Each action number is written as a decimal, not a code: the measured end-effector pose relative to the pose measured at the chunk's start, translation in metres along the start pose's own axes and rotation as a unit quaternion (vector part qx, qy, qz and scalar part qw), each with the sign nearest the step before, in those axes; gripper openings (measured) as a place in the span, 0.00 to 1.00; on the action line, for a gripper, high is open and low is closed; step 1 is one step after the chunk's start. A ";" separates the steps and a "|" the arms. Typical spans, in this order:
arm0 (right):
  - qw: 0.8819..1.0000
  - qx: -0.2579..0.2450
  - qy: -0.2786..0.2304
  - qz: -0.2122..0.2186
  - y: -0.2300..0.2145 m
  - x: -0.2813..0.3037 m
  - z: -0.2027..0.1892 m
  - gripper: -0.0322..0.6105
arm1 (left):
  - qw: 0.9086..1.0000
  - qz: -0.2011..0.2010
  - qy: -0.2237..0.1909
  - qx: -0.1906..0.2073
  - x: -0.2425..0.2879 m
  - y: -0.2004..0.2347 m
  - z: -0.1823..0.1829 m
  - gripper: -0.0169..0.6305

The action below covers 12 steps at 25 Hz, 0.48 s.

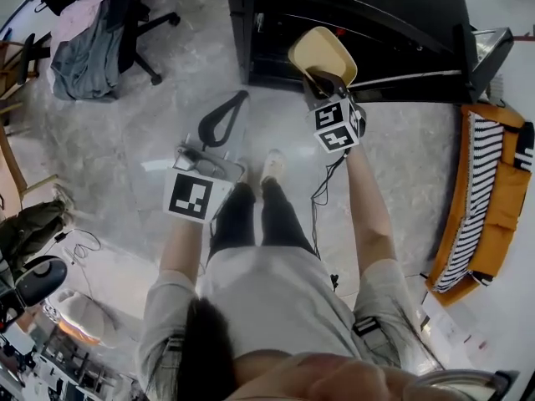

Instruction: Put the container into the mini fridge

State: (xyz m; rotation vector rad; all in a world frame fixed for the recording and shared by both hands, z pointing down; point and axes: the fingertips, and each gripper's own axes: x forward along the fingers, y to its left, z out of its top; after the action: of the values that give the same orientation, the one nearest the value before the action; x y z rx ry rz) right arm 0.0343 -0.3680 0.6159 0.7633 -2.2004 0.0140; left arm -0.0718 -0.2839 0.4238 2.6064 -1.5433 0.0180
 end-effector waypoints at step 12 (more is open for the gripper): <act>0.991 -0.112 0.064 0.032 -0.027 0.060 -0.019 0.07 | 0.999 0.051 0.005 -0.005 -0.002 0.013 -0.007 0.03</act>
State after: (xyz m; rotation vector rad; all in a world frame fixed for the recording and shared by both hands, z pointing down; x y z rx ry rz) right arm 0.0308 -0.4164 0.6642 0.5512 -2.0608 -0.1457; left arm -0.0840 -0.2877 0.4323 2.5127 -1.6668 0.0325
